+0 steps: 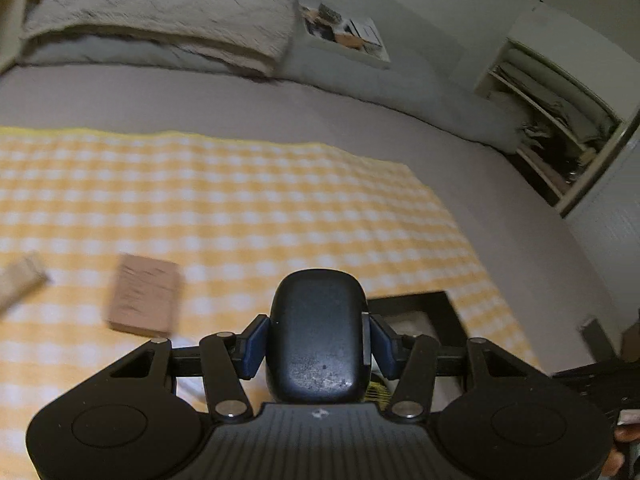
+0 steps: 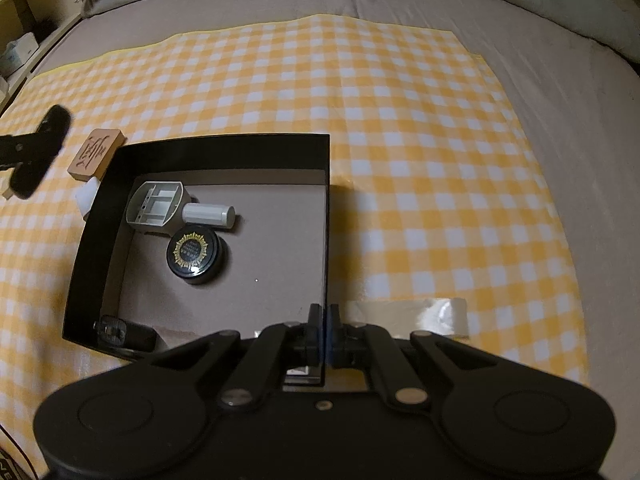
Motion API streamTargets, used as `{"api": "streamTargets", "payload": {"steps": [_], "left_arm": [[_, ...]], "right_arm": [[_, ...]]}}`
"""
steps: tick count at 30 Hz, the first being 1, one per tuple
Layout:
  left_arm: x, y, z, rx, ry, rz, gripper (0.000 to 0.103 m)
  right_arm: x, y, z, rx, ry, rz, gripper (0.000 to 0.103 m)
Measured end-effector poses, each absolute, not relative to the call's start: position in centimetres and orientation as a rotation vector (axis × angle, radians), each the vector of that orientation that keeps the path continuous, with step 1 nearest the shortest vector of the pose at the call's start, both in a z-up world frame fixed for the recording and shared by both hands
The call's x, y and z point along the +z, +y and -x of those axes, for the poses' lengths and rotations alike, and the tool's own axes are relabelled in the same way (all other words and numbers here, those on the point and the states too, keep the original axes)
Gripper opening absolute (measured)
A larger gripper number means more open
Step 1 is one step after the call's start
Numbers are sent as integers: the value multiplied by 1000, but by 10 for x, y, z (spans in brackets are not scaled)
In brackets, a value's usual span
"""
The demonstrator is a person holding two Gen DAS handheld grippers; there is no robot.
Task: Organize rigid objects
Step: 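Carry the earbud case with the left tool into the box and release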
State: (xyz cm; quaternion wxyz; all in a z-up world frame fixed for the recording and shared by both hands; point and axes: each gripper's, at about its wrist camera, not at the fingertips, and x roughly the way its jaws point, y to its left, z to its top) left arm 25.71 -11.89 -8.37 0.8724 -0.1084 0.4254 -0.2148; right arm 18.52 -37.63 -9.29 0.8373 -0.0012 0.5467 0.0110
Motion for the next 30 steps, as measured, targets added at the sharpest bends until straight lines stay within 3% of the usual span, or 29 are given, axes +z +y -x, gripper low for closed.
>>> {"api": "streamTargets", "payload": {"steps": [12, 30], "left_arm": [[-130, -224, -258, -513, 1030, 269, 54], [-173, -255, -286, -394, 1006, 477, 56]], "right_arm": [[-92, -375, -184, 33, 1156, 5, 2], [-92, -375, -181, 50, 1156, -1, 2]]}}
